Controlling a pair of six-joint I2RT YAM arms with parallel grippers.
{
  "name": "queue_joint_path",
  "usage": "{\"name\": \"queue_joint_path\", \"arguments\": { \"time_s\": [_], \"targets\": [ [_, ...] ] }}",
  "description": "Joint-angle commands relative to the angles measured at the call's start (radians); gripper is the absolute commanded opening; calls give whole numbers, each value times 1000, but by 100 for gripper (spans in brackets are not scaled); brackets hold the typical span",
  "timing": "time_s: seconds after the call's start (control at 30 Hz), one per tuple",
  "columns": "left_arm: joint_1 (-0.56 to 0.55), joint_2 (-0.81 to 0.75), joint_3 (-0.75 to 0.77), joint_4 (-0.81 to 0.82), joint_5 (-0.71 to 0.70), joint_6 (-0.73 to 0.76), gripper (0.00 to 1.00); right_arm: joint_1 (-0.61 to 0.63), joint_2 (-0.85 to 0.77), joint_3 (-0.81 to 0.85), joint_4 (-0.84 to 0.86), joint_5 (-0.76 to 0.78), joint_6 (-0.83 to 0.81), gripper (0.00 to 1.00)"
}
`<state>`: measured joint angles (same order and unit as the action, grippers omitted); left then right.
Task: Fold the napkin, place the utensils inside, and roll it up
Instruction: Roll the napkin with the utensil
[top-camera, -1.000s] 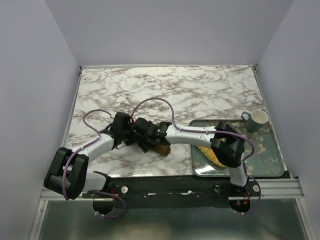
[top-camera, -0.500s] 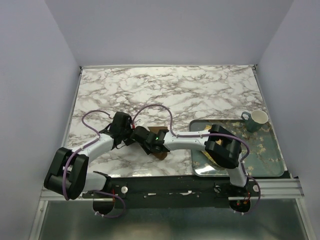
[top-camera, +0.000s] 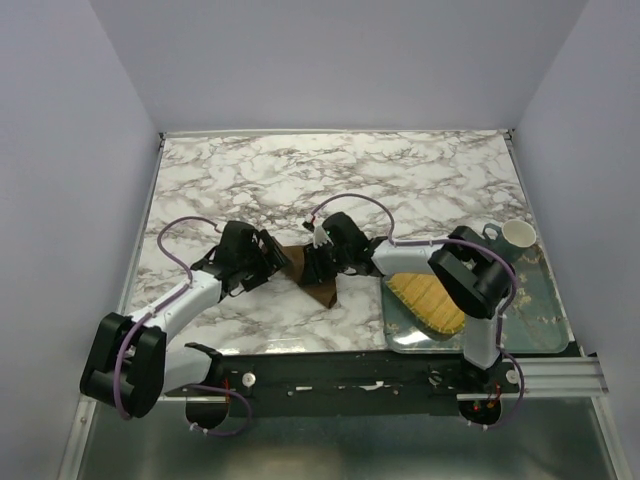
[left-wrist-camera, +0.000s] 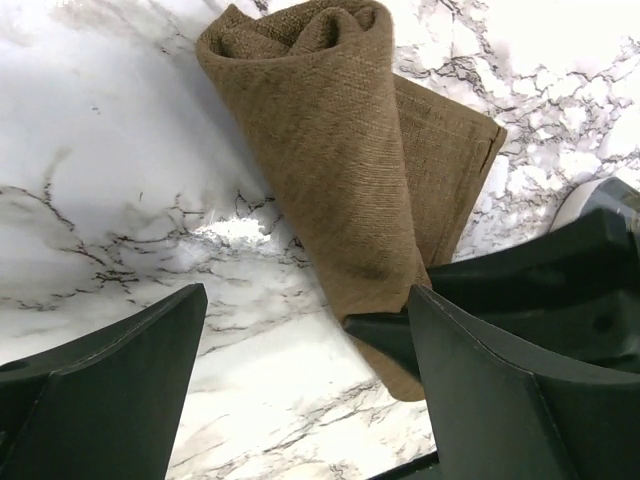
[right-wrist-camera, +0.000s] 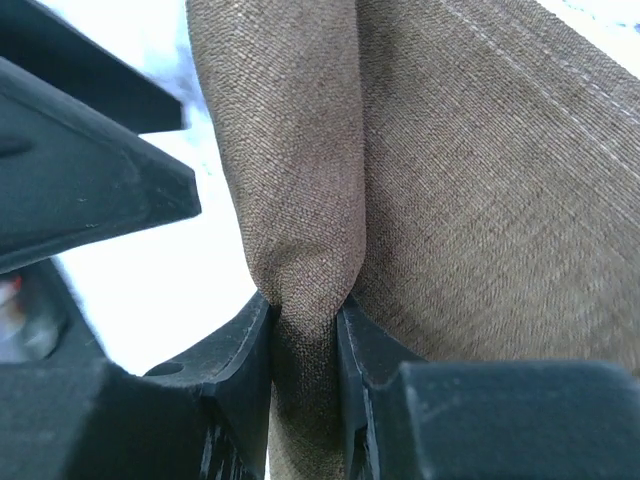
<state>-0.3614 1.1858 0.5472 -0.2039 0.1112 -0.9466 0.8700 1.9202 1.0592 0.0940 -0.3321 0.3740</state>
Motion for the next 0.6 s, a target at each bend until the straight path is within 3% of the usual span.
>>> {"name": "queue_joint_path", "arguments": {
  "time_s": [0.0,0.17,0.33,0.43,0.57],
  "targets": [
    [-10,46,25,40,50,0,91,-98,186,-2,-17,-450,-55,33],
    [-10,132,51,38,-10,22,89,-138,253,51,-49,-646,-82,33],
    [-8,179,54,69,-45,35,83,-143,301,122,-189,-674,-158,35],
    [-1,176,21,81,-57,45,74,-143,283,142,-255,-624,-181,39],
    [4,166,-13,86,-42,49,64,-140,188,142,-353,-452,-173,52]
  ]
}}
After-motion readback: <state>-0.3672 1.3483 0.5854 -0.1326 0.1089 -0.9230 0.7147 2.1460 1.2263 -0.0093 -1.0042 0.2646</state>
